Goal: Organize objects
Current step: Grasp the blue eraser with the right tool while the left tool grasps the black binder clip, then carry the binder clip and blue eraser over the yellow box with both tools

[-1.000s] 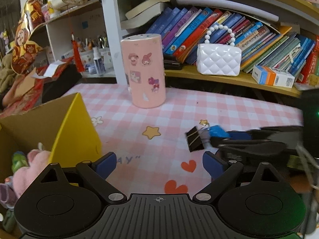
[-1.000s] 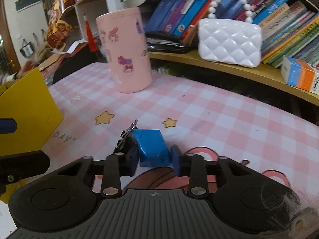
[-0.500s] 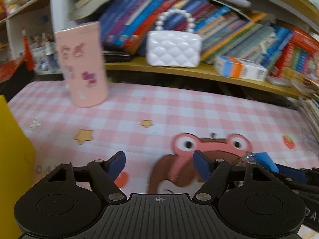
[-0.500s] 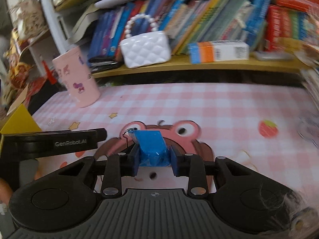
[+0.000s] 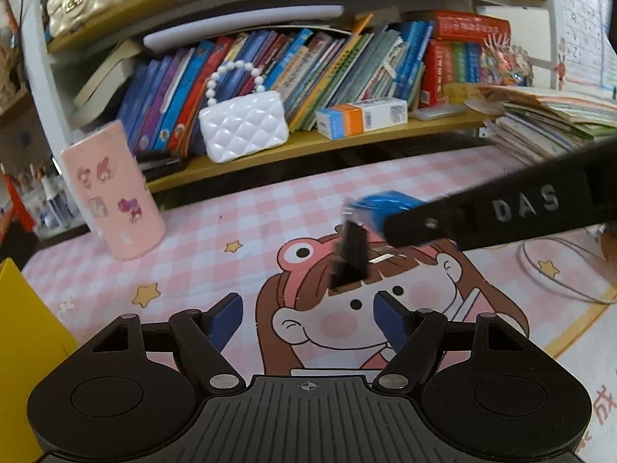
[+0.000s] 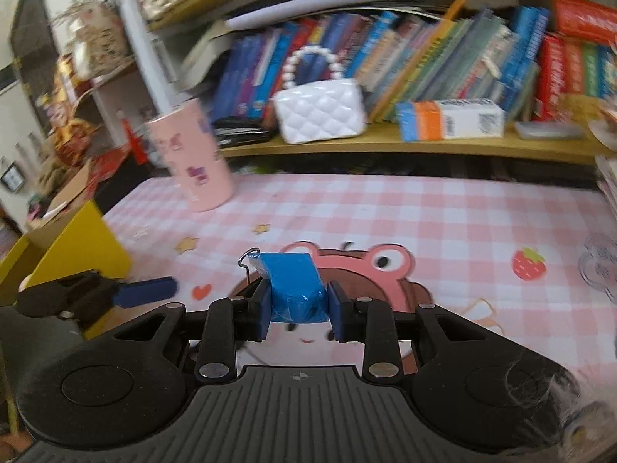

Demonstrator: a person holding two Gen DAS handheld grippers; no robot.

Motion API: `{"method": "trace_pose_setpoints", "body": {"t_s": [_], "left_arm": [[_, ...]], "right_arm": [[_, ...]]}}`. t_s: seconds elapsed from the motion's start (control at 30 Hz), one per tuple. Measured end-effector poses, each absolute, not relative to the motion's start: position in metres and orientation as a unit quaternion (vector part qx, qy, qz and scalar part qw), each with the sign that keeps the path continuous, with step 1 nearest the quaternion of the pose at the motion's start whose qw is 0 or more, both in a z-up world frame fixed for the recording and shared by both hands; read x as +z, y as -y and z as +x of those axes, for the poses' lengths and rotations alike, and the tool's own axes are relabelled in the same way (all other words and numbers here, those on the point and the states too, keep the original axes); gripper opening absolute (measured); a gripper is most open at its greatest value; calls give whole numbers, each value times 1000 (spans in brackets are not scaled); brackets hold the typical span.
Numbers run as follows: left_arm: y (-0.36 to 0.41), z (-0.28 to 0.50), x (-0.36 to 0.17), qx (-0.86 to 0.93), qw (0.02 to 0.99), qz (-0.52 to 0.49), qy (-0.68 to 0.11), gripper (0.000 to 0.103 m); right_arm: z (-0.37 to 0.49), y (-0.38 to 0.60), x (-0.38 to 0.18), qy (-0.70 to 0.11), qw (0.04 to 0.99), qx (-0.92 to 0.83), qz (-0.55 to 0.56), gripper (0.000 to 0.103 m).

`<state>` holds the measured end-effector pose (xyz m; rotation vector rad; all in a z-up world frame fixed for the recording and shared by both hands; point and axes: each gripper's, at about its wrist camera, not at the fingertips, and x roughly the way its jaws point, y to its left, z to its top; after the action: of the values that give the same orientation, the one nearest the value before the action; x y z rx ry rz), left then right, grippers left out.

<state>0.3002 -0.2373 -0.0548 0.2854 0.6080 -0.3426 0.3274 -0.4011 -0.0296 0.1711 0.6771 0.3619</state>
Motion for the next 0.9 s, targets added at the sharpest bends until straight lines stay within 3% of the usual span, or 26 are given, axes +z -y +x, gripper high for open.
{"method": "trace_pose_setpoints", "body": {"t_s": [0.13, 0.2, 0.33, 0.9], "left_arm": [[241, 294, -53, -160, 935, 151, -278, 73], [244, 292, -53, -156, 936, 167, -267, 63], [246, 289, -57, -146, 934, 199, -258, 29], [203, 264, -36, -125, 941, 116, -291, 27]], "right_arm": [[326, 388, -21, -336, 915, 213, 63, 27], [326, 381, -17, -342, 910, 228, 49, 27], [322, 372, -11, -352, 903, 244, 30, 27], [289, 391, -22, -382, 906, 162, 86, 27]]}}
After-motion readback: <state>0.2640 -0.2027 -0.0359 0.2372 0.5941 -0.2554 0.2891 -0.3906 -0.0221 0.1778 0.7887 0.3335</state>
